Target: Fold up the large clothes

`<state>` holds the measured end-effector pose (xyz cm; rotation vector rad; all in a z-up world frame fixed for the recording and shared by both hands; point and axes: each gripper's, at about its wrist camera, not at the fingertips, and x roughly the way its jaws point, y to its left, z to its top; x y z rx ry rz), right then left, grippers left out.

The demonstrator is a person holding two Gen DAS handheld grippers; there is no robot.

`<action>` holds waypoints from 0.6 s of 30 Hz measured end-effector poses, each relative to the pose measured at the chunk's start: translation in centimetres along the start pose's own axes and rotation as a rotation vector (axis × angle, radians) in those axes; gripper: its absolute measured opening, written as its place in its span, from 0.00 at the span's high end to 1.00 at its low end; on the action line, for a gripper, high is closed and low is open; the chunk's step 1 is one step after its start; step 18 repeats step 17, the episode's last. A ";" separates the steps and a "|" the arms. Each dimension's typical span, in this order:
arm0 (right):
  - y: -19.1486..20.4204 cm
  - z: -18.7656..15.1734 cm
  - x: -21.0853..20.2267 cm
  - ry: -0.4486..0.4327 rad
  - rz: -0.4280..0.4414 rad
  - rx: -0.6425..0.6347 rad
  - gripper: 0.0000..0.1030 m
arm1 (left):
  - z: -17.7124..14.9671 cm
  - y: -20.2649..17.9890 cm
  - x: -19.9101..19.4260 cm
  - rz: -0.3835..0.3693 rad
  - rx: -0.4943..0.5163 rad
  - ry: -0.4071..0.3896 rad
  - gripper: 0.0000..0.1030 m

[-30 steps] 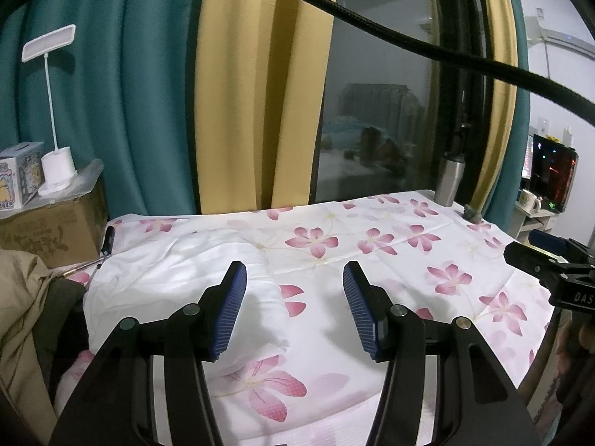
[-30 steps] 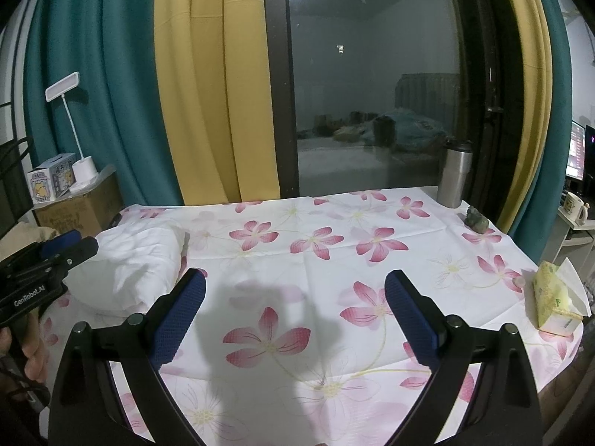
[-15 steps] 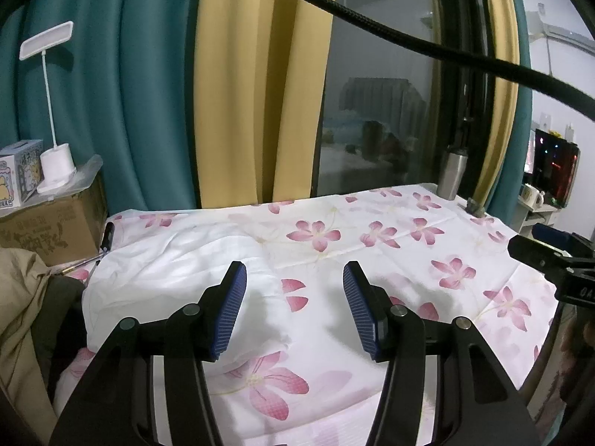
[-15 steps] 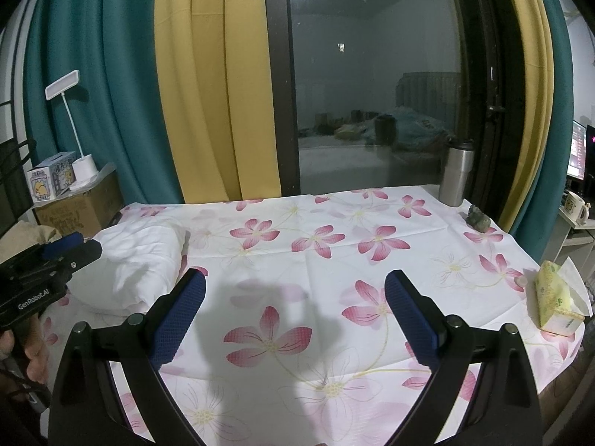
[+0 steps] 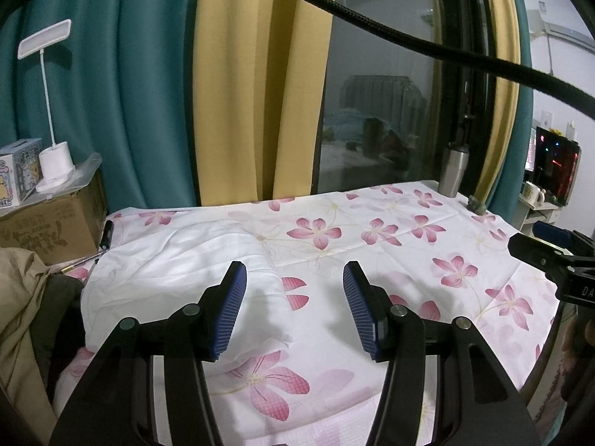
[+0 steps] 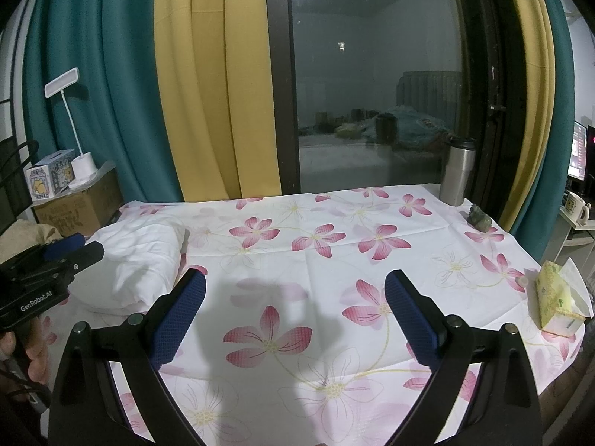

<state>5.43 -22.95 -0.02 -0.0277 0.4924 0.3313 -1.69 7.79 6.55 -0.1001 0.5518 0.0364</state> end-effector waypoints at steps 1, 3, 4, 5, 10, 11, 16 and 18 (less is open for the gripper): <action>0.0 0.1 0.0 0.000 0.002 0.001 0.06 | 0.0 0.0 0.0 0.000 0.000 0.000 0.44; 0.0 0.0 0.0 -0.001 0.002 -0.001 0.07 | 0.0 0.0 0.0 0.000 -0.001 0.000 0.44; 0.0 0.1 0.0 0.000 0.001 0.000 0.07 | 0.0 0.0 0.0 -0.001 -0.001 0.000 0.44; 0.1 0.0 0.0 0.001 0.002 -0.001 0.07 | 0.0 0.1 0.0 -0.003 -0.001 0.001 0.44; 0.1 0.1 0.1 0.000 -0.001 0.000 0.07 | 0.0 0.0 0.0 -0.002 0.000 0.000 0.44; 0.2 0.0 0.0 0.000 -0.001 0.001 0.07 | 0.0 0.0 0.0 0.000 -0.001 0.000 0.44; 0.2 0.0 0.2 0.003 0.000 -0.001 0.06 | 0.0 0.0 -0.1 -0.022 0.004 -0.015 0.44; 0.2 -0.1 0.2 0.004 0.001 -0.001 0.07 | 0.0 0.2 0.0 -0.027 0.003 -0.011 0.44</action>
